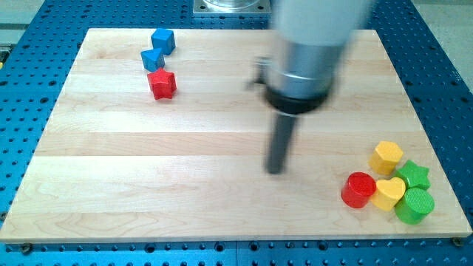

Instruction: Move the red star into the hexagon

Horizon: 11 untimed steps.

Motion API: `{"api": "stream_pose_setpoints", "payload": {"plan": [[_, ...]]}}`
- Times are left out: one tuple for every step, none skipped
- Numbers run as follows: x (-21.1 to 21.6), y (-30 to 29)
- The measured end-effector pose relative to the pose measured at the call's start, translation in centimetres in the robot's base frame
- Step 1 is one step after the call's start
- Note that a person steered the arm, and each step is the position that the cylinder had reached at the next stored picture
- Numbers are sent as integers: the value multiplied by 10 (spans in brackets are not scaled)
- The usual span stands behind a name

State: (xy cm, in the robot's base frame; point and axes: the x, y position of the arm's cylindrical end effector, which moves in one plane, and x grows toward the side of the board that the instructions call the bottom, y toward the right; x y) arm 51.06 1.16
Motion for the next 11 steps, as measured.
{"api": "stream_pose_setpoints", "payload": {"plan": [[-78, -125], [-147, -239], [-179, -171], [-106, -61], [-45, 0], [-28, -55], [0, -25], [15, 99], [6, 32], [-23, -129], [-117, -231]]}}
